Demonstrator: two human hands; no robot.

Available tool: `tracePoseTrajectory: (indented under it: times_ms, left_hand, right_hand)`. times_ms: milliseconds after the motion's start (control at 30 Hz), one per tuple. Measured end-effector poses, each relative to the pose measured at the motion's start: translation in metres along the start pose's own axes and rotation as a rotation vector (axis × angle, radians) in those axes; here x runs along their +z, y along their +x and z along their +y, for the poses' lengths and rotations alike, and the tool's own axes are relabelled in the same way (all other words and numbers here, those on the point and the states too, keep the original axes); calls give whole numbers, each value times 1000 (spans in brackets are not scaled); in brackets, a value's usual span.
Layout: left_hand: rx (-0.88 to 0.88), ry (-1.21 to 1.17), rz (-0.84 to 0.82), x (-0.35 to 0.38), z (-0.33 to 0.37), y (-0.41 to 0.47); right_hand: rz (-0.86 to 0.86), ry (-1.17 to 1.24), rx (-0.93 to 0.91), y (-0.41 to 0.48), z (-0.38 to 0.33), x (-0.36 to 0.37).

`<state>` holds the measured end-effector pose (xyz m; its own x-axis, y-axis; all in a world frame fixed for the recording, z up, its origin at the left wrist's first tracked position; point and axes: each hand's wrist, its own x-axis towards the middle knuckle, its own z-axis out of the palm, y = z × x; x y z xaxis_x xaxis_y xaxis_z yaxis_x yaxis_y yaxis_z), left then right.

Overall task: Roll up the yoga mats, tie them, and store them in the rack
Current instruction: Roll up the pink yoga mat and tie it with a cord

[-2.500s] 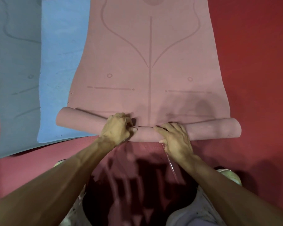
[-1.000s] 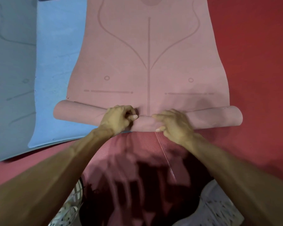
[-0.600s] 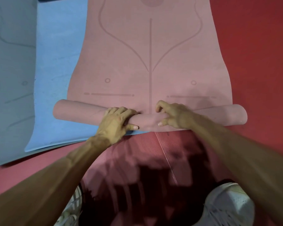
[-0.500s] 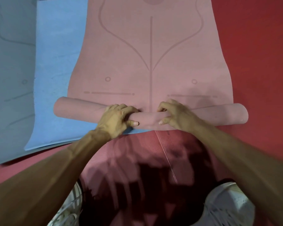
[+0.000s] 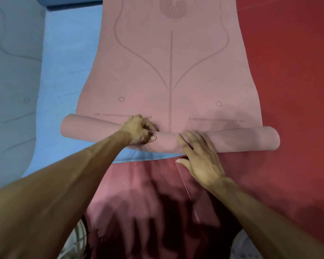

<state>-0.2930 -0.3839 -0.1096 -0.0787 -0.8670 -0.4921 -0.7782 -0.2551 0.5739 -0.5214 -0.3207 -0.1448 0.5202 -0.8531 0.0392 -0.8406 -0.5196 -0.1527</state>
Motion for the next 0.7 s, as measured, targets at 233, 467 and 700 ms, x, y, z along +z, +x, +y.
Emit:
tracePoseTrajectory:
  times_ms: [233,467,700]
  left_hand:
    - [-12,34,48,-8,6,11]
    - [189,374,228,2,-4,0]
    - [383,597,325,19,-34,-22]
  right_hand:
    - [-103,-52,92,30,0,-3]
    - [-198,-47,17,60,20,-15]
    - [-235,70,-1,74,27,-18]
